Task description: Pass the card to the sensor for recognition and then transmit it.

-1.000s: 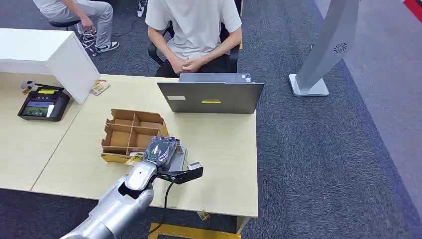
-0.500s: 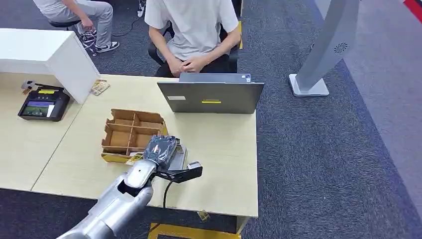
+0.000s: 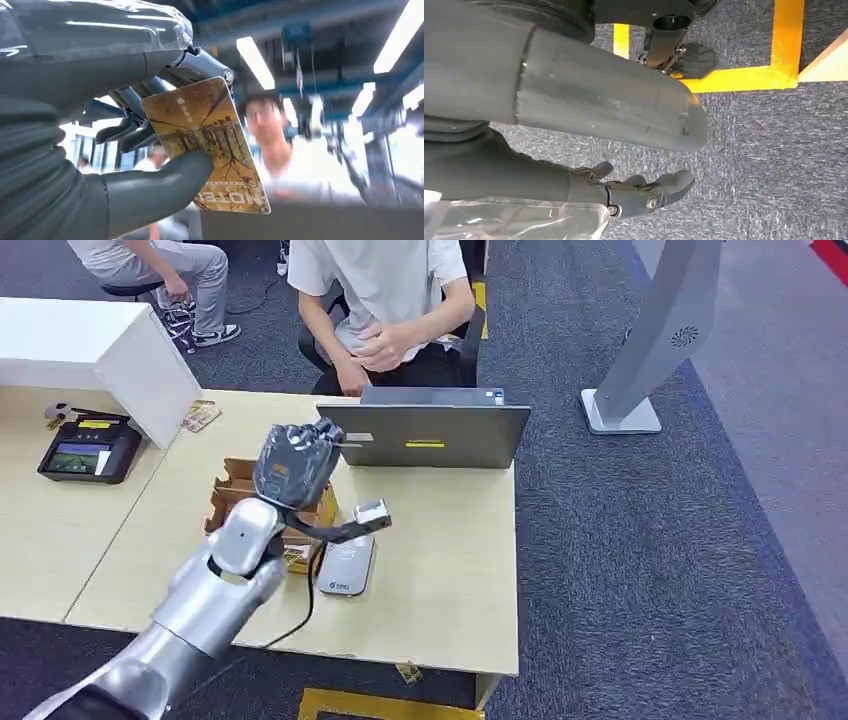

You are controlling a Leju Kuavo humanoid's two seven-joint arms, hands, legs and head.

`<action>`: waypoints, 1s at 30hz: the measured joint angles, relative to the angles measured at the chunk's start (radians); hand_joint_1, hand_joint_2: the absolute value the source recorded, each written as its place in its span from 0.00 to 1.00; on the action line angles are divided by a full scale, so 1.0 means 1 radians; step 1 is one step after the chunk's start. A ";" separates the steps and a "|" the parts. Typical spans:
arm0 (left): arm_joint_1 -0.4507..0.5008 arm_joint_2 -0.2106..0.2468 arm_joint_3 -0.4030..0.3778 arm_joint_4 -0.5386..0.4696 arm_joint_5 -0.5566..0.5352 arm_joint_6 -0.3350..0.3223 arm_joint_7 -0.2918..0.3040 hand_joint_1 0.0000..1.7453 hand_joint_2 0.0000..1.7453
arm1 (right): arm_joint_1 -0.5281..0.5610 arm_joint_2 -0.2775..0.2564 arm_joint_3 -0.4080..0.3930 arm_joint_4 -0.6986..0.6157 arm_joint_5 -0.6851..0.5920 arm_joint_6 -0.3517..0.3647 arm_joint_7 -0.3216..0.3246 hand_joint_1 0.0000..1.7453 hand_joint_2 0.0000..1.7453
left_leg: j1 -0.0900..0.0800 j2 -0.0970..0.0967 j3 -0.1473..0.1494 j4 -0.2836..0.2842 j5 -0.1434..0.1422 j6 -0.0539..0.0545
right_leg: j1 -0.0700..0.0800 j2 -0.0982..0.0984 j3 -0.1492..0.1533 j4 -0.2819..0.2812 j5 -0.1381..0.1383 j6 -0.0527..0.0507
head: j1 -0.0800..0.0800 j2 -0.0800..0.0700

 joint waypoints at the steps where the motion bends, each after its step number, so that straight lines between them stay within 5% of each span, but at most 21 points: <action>1: -0.034 0.006 0.012 -0.002 0.001 -0.001 -0.005 1.00 1.00 | -0.002 0.000 0.000 0.000 0.002 0.000 0.000 0.00 0.00 | 0.000 -0.001 0.000 0.000 0.000 0.000 | 0.000 -0.001 0.000 0.000 0.000 0.000 | 0.000 0.000; 17: -0.177 0.053 0.075 -0.002 -0.022 -0.015 0.016 1.00 1.00 | -0.007 0.005 0.002 0.000 0.013 0.005 0.000 0.00 0.00 | 0.000 0.000 -0.001 0.000 0.000 0.000 | 0.000 0.000 -0.001 0.000 0.000 0.000 | 0.000 0.000; 23: -0.299 0.061 0.092 0.176 -0.048 -0.005 0.058 1.00 1.00 | -0.014 0.006 0.007 0.000 0.026 0.009 0.007 0.00 0.00 | 0.000 0.000 0.000 0.000 0.001 -0.002 | 0.000 0.000 -0.001 0.001 0.000 0.000 | 0.000 0.000; 30: -0.336 0.061 0.105 0.282 -0.040 0.004 0.056 1.00 1.00 | -0.015 0.007 0.008 0.000 0.036 0.009 0.010 0.00 0.00 | 0.000 0.000 -0.001 0.000 0.001 -0.002 | 0.000 0.000 -0.001 0.000 0.000 0.000 | 0.000 0.000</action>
